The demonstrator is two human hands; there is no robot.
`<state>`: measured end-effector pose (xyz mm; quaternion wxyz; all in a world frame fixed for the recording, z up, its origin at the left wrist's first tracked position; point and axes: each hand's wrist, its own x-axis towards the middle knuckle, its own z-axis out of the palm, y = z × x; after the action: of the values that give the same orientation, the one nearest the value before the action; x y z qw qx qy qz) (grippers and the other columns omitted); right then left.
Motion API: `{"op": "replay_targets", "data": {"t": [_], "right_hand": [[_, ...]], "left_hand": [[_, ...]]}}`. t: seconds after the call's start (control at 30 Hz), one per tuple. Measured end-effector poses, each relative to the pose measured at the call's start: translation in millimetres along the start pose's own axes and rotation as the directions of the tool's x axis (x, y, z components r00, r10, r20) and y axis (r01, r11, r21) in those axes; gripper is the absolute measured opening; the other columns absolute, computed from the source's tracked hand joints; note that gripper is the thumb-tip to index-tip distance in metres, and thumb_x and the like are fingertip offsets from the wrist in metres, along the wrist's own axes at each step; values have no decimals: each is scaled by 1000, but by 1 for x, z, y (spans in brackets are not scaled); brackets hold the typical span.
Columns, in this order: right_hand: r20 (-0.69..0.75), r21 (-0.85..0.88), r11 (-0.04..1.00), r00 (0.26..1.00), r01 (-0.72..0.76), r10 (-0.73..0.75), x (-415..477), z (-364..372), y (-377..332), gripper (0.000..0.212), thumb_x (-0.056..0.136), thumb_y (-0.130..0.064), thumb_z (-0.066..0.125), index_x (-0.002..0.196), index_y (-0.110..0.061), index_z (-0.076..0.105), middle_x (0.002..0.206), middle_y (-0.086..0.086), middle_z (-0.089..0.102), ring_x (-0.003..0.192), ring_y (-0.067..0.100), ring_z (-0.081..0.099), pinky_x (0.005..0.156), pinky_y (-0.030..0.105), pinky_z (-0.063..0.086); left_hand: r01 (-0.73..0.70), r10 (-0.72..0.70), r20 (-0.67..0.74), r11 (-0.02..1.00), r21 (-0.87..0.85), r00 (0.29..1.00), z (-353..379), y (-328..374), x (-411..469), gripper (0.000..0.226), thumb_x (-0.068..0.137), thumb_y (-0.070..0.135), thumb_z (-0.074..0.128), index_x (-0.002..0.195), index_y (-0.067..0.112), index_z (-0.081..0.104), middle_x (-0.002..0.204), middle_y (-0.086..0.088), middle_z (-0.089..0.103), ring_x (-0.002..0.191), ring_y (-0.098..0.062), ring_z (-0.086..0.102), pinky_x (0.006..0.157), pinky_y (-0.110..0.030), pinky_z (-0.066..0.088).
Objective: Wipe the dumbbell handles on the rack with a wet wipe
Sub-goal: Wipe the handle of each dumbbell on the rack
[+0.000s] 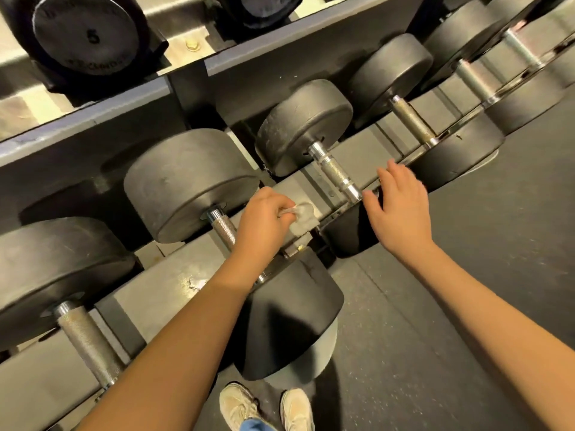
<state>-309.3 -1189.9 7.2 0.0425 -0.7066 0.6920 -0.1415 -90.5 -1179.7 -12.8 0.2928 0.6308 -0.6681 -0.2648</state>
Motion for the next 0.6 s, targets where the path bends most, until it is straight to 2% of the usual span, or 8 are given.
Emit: {"op": "replay_targets", "data": {"t": [0.13, 0.2, 0.27, 0.4, 0.5, 0.6], "right_hand": [[70, -26, 1000, 997, 8, -6, 25, 5, 12, 55, 99, -42, 39, 141, -7, 40, 151, 14, 32, 140, 29, 27, 113, 49, 24], [88, 13, 998, 994, -62, 60, 44, 3, 12, 56, 99, -44, 35, 143, -8, 37, 154, 14, 27, 142, 27, 23, 114, 46, 23], [101, 33, 994, 989, -108, 104, 52, 4, 13, 58, 100, -48, 30, 144, -11, 35, 155, 12, 27, 142, 25, 24, 113, 45, 23], [60, 38, 997, 996, -69, 67, 46, 4, 12, 61, 99, -51, 26, 145, -13, 37, 154, 10, 31, 142, 24, 27, 114, 42, 23], [34, 48, 996, 996, -81, 80, 48, 4, 12, 66, 94, -53, 22, 143, -12, 40, 151, 10, 35, 139, 24, 31, 112, 42, 27], [36, 65, 994, 995, -92, 90, 47, 4, 11, 65, 94, -53, 25, 142, -12, 40, 150, 9, 37, 139, 23, 33, 112, 42, 28]], "left_hand": [[-7, 7, 6, 1000, -25, 1000, 9, 7, 16, 8, 85, 10, 68, 91, 4, 71, 92, -2, 52, 77, -8, 46, 67, -2, 31], [-11, 11, -8, 1000, -25, 1000, 14, 10, 26, 9, 86, 11, 68, 92, 5, 71, 92, 0, 50, 78, -8, 46, 67, -3, 31], [-16, 15, -30, 1000, -13, 999, 19, 12, 37, 10, 87, 12, 67, 94, 5, 70, 94, 1, 50, 79, -7, 46, 68, -1, 31], [-41, 45, -93, 998, 38, 995, 36, 20, 59, 11, 90, 8, 61, 95, 3, 69, 97, -1, 52, 78, -5, 43, 68, 3, 29], [-59, 76, -121, 989, 134, 990, 52, 28, 72, 10, 91, 5, 59, 91, 3, 69, 98, -7, 56, 80, -8, 46, 69, -8, 30], [-130, 161, -112, 960, 246, 981, 61, 33, 85, 10, 85, -3, 61, 91, 0, 68, 97, -13, 60, 84, -22, 56, 68, -21, 35]]}}
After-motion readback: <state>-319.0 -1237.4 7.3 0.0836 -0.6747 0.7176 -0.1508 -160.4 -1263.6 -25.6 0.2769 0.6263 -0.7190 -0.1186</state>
